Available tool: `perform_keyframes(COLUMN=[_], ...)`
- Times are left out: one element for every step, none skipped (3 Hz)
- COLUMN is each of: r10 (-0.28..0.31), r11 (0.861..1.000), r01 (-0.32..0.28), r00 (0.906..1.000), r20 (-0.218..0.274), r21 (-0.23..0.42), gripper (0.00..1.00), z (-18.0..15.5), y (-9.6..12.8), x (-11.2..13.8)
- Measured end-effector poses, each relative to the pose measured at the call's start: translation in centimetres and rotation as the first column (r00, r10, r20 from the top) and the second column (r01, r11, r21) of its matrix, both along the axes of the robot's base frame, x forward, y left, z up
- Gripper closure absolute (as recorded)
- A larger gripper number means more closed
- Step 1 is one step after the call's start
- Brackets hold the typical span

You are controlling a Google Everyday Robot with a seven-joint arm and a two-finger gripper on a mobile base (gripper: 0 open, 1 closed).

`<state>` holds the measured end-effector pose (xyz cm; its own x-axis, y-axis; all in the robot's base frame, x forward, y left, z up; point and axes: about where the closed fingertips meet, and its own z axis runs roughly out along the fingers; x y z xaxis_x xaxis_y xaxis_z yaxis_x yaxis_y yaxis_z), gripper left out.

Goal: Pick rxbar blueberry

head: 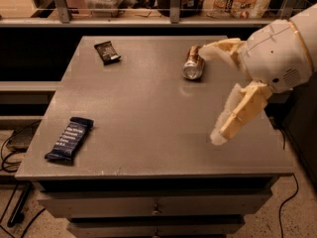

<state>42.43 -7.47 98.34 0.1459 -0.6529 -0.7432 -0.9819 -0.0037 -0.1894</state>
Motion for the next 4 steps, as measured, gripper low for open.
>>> perform_keyframes(r10=[0.012, 0.001, 0.028, 0.07], r11=[1.0, 1.0, 0.998, 0.994], r01=[-0.012, 0.0, -0.025, -0.065], r00=[0.9999, 0.9995, 0.9982, 0.9958], r20=[-0.007, -0.032, -0.053, -0.059], r21=[0.017, 0.017, 0.051, 0.089], gripper=[0.0, 0.0, 0.0, 0.0], z=[0.2, -0.3, -1.8, -3.2], y=[0.8, 0.9, 3.8, 7.5], x=[-0.2, 0.1, 1.1, 2.2])
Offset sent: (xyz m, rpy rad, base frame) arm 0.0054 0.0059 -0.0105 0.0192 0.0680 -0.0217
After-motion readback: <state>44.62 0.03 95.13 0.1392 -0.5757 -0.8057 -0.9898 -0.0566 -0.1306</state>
